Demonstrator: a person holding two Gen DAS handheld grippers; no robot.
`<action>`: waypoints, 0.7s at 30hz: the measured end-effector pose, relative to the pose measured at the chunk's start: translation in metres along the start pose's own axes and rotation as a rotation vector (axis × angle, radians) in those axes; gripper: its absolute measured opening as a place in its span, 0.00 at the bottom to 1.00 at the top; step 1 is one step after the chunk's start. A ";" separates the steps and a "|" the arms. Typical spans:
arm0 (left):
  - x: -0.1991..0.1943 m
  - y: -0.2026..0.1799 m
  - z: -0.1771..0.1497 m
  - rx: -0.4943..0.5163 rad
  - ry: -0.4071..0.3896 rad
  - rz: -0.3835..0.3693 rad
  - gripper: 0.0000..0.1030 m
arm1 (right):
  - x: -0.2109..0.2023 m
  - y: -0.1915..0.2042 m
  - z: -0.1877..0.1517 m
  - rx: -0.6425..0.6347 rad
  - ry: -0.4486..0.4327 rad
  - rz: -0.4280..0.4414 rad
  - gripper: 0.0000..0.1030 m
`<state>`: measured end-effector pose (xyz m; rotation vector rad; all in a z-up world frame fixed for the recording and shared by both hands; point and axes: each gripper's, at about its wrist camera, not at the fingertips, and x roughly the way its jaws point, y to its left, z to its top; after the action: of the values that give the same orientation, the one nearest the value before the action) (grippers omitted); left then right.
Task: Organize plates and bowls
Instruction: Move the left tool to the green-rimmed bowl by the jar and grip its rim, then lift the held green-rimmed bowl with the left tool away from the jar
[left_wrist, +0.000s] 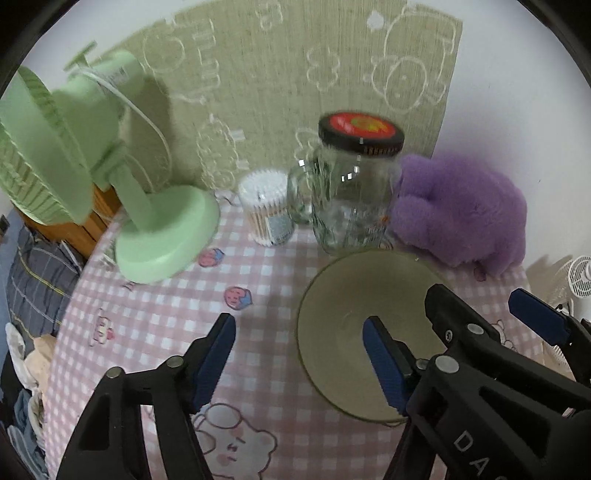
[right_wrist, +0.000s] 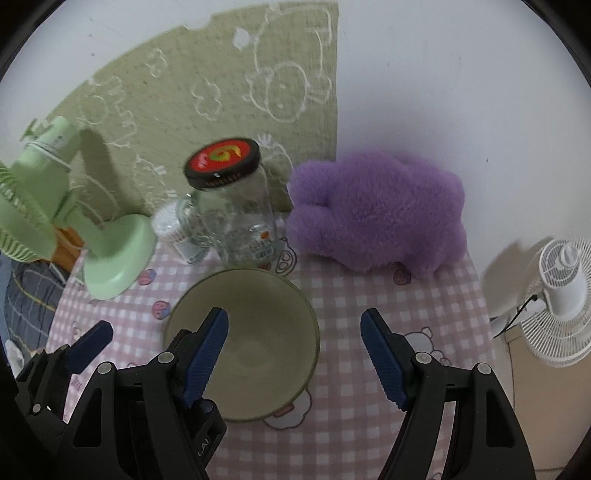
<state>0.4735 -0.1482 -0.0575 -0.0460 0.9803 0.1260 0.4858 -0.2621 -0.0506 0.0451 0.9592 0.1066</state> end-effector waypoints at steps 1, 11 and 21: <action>0.005 0.000 -0.001 0.003 0.008 0.000 0.66 | 0.005 -0.001 -0.001 0.002 0.005 -0.004 0.75; 0.031 0.000 -0.009 0.007 0.069 0.003 0.40 | 0.037 -0.003 -0.010 0.023 0.056 -0.014 0.59; 0.029 -0.005 -0.015 0.038 0.053 0.019 0.21 | 0.040 -0.007 -0.016 0.042 0.061 -0.017 0.24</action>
<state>0.4781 -0.1525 -0.0899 -0.0055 1.0363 0.1237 0.4958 -0.2646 -0.0929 0.0725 1.0221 0.0727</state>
